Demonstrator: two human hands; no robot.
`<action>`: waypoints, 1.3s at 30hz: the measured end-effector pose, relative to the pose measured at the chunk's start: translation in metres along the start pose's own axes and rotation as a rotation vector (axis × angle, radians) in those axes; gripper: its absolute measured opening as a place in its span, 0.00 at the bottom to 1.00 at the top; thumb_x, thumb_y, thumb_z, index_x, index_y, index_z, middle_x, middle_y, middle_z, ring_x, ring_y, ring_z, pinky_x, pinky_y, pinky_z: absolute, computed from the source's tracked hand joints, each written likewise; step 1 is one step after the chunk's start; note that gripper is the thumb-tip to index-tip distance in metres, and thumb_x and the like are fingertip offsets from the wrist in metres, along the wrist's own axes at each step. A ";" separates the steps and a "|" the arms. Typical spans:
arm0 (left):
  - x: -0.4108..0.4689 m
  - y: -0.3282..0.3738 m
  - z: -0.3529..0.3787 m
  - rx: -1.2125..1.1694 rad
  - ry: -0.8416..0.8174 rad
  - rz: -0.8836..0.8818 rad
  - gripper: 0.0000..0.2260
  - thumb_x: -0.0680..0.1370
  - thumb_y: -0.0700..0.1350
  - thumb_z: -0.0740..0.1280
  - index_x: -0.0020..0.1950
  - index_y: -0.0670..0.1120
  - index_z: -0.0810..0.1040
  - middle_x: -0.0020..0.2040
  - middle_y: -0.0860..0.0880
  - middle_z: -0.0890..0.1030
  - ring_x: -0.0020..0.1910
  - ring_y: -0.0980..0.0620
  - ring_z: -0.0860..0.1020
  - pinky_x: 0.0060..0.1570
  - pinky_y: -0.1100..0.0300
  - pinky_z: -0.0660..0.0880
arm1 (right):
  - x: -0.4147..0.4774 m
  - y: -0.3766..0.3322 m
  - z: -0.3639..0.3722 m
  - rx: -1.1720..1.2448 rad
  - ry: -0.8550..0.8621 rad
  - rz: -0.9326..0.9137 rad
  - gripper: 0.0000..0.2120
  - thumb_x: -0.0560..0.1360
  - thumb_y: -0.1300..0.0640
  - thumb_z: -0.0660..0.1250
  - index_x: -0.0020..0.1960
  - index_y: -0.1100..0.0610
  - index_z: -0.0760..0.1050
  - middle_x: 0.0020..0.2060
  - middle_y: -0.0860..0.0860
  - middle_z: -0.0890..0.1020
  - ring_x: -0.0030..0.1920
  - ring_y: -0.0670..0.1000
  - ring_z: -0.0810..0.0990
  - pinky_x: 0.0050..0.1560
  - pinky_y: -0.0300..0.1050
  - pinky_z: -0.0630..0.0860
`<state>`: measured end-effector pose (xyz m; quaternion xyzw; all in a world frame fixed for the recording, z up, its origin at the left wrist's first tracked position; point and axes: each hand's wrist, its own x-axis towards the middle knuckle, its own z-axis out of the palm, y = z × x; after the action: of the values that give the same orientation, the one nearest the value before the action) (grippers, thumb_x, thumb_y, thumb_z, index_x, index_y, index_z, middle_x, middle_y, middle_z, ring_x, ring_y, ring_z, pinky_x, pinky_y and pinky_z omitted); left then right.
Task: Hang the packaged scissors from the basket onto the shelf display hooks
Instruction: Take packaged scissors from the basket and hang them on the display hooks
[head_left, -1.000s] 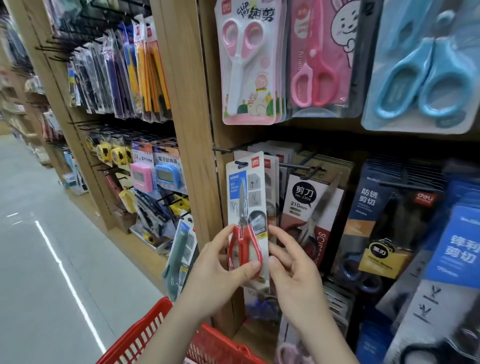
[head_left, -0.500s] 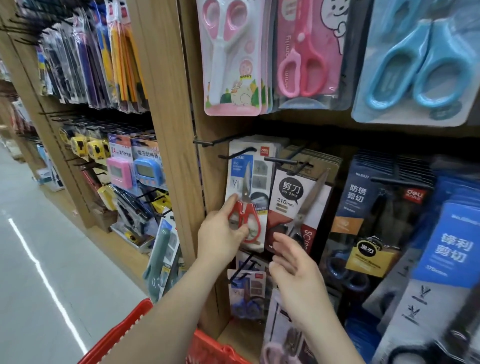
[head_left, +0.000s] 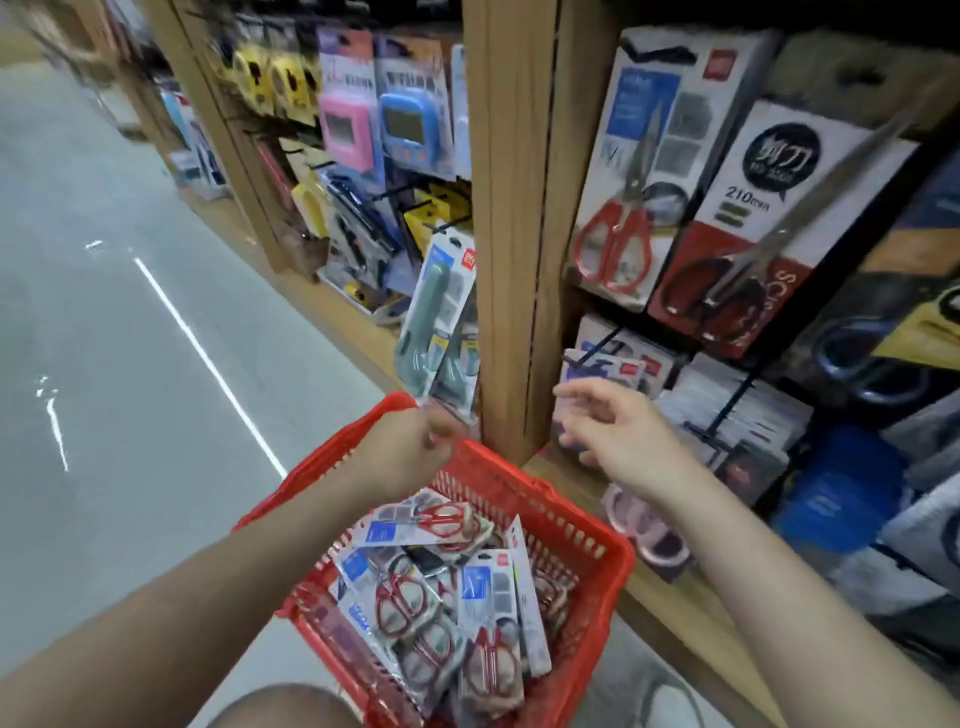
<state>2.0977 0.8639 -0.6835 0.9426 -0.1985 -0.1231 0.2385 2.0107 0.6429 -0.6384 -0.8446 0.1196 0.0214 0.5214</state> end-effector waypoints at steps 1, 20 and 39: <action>-0.010 -0.026 0.013 -0.005 -0.041 -0.075 0.13 0.78 0.40 0.65 0.58 0.49 0.83 0.56 0.53 0.83 0.56 0.52 0.81 0.56 0.62 0.74 | -0.001 0.010 0.014 -0.045 -0.084 0.026 0.12 0.79 0.59 0.64 0.57 0.45 0.77 0.50 0.50 0.82 0.44 0.51 0.81 0.50 0.48 0.77; 0.000 -0.141 0.207 0.749 -0.755 0.189 0.22 0.79 0.48 0.66 0.73 0.56 0.68 0.71 0.48 0.72 0.70 0.42 0.66 0.66 0.40 0.64 | 0.004 0.189 0.219 0.169 -0.356 0.741 0.21 0.79 0.64 0.61 0.70 0.52 0.68 0.43 0.56 0.74 0.38 0.52 0.71 0.38 0.44 0.67; -0.024 -0.077 0.059 0.294 -0.340 0.340 0.23 0.70 0.46 0.75 0.63 0.49 0.73 0.45 0.49 0.76 0.52 0.49 0.71 0.42 0.58 0.62 | 0.008 0.095 0.162 0.124 -0.633 0.318 0.26 0.71 0.45 0.76 0.64 0.53 0.75 0.61 0.42 0.79 0.58 0.43 0.78 0.63 0.47 0.74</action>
<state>2.0807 0.9124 -0.7692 0.8861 -0.4068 -0.2073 0.0799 2.0117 0.7444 -0.7966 -0.7338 0.0830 0.3555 0.5729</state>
